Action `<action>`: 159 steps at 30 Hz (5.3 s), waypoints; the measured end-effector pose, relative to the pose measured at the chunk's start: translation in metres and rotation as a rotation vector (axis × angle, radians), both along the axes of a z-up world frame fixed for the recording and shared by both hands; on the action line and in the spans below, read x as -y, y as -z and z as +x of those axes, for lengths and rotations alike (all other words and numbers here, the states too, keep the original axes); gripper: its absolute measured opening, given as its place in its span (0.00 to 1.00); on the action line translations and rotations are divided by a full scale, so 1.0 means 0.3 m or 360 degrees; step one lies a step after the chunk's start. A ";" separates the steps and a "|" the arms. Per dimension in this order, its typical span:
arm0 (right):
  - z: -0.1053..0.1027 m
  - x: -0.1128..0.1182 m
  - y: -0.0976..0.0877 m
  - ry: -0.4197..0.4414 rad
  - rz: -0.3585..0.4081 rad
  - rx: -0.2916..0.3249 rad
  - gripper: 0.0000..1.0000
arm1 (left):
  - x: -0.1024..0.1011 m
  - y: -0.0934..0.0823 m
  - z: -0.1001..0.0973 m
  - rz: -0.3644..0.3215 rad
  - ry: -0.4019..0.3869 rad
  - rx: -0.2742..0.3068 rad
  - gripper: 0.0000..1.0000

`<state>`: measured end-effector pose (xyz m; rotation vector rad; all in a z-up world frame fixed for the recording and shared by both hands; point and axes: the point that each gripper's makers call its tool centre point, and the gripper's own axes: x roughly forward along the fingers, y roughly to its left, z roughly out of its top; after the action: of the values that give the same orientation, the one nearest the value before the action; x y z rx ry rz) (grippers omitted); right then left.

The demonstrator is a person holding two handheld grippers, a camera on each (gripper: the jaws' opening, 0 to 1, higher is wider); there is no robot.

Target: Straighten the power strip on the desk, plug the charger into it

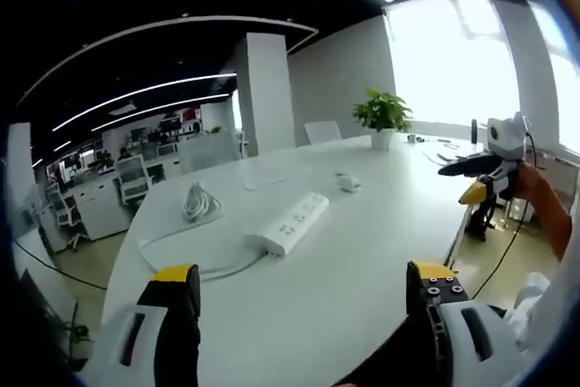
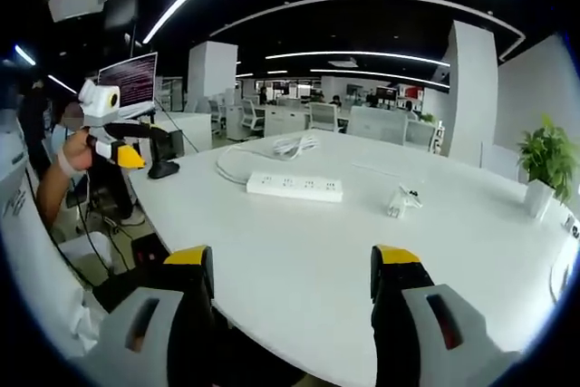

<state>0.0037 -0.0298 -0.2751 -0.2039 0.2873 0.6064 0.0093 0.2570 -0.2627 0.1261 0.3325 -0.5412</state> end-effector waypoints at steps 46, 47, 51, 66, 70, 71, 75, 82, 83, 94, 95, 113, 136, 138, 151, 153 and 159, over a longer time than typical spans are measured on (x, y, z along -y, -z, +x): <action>0.083 -0.035 0.078 -0.0075 0.0147 -0.0079 0.69 | 0.191 0.243 0.617 0.0124 0.0281 -0.0271 0.93; 0.082 -0.036 0.082 -0.0075 0.0152 -0.0084 0.69 | 0.196 0.251 0.625 0.0127 0.0291 -0.0279 0.93; 0.086 -0.040 0.098 -0.0079 0.0160 -0.0101 0.69 | 0.202 0.281 0.651 0.0137 0.0311 -0.0324 0.93; 0.098 -0.035 0.119 -0.0080 0.0211 -0.0135 0.69 | 0.220 0.342 0.677 0.0222 0.0388 -0.0401 0.82; 0.098 -0.032 0.124 -0.0079 0.0222 -0.0144 0.69 | 0.224 0.348 0.685 0.0211 0.0404 -0.0414 0.80; 0.099 -0.030 0.126 -0.0078 0.0221 -0.0144 0.69 | 0.225 0.349 0.686 0.0200 0.0406 -0.0421 0.79; 0.099 -0.021 0.127 -0.0070 0.0234 -0.0149 0.69 | 0.221 0.353 0.686 0.0210 0.0408 -0.0423 0.76; 0.100 -0.028 0.136 -0.0073 0.0251 -0.0164 0.69 | 0.207 0.362 0.698 0.0182 0.0403 -0.0473 0.73; 0.100 -0.029 0.139 -0.0075 0.0251 -0.0168 0.69 | 0.208 0.366 0.696 0.0183 0.0408 -0.0484 0.73; 0.104 -0.021 0.154 -0.0056 0.0257 -0.0194 0.69 | 0.202 0.394 0.675 0.0352 0.0483 -0.0605 0.75; 0.104 -0.022 0.154 -0.0057 0.0261 -0.0195 0.69 | 0.202 0.395 0.676 0.0388 0.0494 -0.0633 0.75; 0.118 -0.018 0.163 -0.0067 0.0228 -0.0167 0.68 | 0.240 0.375 0.697 0.0632 0.0597 -0.0804 0.69; 0.335 -0.011 0.168 -0.0309 0.0125 -0.0197 0.68 | 0.233 0.381 0.701 0.0682 0.0588 -0.0834 0.68; 0.346 -0.022 0.150 -0.0347 0.0098 -0.0174 0.68 | 0.232 0.381 0.701 0.0672 0.0591 -0.0829 0.68; 0.476 -0.144 0.067 -0.0658 -0.0285 0.0011 0.67 | 0.240 0.392 0.688 0.0773 0.0593 -0.0812 0.68; 0.498 -0.154 0.047 -0.0676 -0.0279 0.0034 0.66 | 0.241 0.388 0.686 0.0757 0.0589 -0.0808 0.68; 0.564 -0.143 0.049 -0.0683 -0.0414 -0.0014 0.66 | 0.241 0.388 0.677 0.0753 0.0592 -0.0809 0.68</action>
<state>0.1730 0.0131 -0.2899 -0.5218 0.3339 0.9949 0.2123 0.1848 -0.3792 0.5192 0.9439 -0.8560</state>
